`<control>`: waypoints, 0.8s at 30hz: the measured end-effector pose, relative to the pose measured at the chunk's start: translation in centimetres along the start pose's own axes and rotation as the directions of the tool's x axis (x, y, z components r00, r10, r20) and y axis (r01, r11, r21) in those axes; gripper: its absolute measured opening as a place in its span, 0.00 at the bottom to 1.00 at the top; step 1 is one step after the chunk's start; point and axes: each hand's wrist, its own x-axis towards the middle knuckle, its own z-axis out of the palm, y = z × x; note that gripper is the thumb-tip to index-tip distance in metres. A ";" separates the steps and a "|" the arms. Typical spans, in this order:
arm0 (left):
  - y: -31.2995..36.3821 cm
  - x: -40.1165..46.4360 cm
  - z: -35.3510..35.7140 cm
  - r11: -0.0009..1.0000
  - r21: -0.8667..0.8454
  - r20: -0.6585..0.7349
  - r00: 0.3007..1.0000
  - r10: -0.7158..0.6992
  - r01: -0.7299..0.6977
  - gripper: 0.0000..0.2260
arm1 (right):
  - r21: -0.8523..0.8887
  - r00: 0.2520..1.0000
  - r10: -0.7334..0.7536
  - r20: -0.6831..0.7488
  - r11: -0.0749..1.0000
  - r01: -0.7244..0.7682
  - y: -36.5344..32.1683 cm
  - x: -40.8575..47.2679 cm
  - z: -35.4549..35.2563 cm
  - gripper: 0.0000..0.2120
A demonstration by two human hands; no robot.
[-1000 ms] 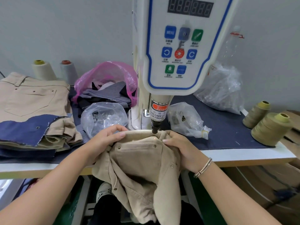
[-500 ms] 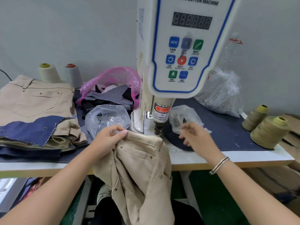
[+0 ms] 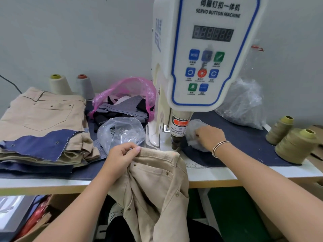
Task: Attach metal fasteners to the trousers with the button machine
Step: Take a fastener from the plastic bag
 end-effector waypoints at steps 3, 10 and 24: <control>-0.1 0.1 0.1 1.000 0.020 -0.001 1.000 -0.002 0.002 0.10 | -0.023 1.000 0.018 -0.007 1.000 -0.018 0.0 -0.5 0.3 0.17; -0.2 0.1 0.0 0.998 0.069 -0.003 1.000 -0.006 0.006 0.12 | -0.034 1.000 0.020 0.009 0.999 -0.019 -0.2 -0.6 -0.2 0.18; 0.0 0.1 0.0 0.996 0.090 0.000 1.000 -0.017 0.017 0.12 | 0.006 0.942 -0.185 -0.279 0.981 0.195 1.4 -0.3 1.7 0.10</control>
